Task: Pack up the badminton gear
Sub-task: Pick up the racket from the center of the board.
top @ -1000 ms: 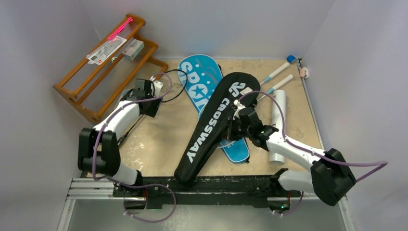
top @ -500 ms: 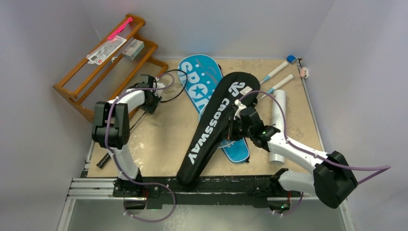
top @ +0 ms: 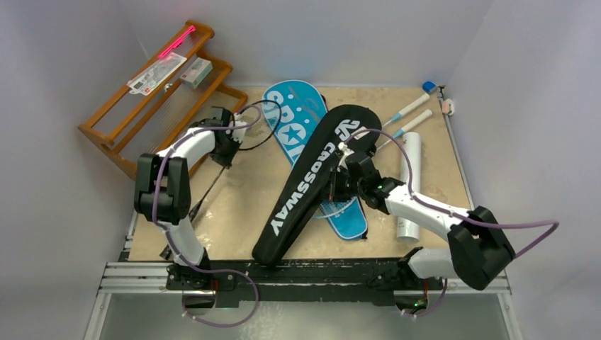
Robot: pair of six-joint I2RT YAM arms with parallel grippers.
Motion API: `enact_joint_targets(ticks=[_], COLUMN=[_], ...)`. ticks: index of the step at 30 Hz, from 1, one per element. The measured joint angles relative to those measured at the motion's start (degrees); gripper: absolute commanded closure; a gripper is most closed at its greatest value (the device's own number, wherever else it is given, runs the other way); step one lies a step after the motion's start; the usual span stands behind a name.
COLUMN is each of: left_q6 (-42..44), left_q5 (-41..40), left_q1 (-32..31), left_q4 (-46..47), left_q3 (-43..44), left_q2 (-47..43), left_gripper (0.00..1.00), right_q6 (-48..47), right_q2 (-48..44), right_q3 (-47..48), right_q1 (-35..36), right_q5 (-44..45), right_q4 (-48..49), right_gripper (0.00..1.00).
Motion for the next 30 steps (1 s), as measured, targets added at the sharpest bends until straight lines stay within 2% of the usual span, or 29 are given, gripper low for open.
enact_joint_targets(ticks=[8,9,12,14,16,20,25,30], left_q6=[-7.93,-8.9,-12.04,-14.01,-15.98,-20.96,-29.9,-39.74], left_q5=[9.25,10.01,12.76,15.02,17.4,23.45,31.1,35.78], left_q1=[-5.29,-5.68,-7.21,-8.02,-8.37,-8.35,-8.55,-9.57], left_q4=[-4.85,-5.4,-6.64,-7.06,-6.95,-4.7,2.54,5.95], left_q3=[-0.52,-0.59,-1.16,-1.68,-2.29,-4.48,-7.13,-7.67], left_q2=[-15.93,-17.79,-23.39,-26.49,-29.09,-33.79,-35.52,-34.69], left_gripper=[1.0,1.0,1.0,1.0,1.0,1.0,1.0,1.0], right_q6=[0.92,1.09,1.2,1.27,1.14,1.01,0.46,-2.05], right_q2=[7.04,7.54,8.28,8.26,7.96,4.11,-6.34,-14.4], right_q3=[5.11,5.49,6.05,6.16,6.14,5.51,3.76,1.22], right_q1=[-0.02,0.0,0.0,-0.02,-0.02,-0.02,-0.02,-0.11], right_q5=[-1.92,-1.88,-1.6,-1.2,-0.59,1.86,4.59,1.29], right_q4=[1.22,1.16,0.11,-1.16,-2.51,-4.7,-6.19,-1.84], right_gripper=[0.99,0.94,0.68,0.6,0.59,0.56,0.47,0.46])
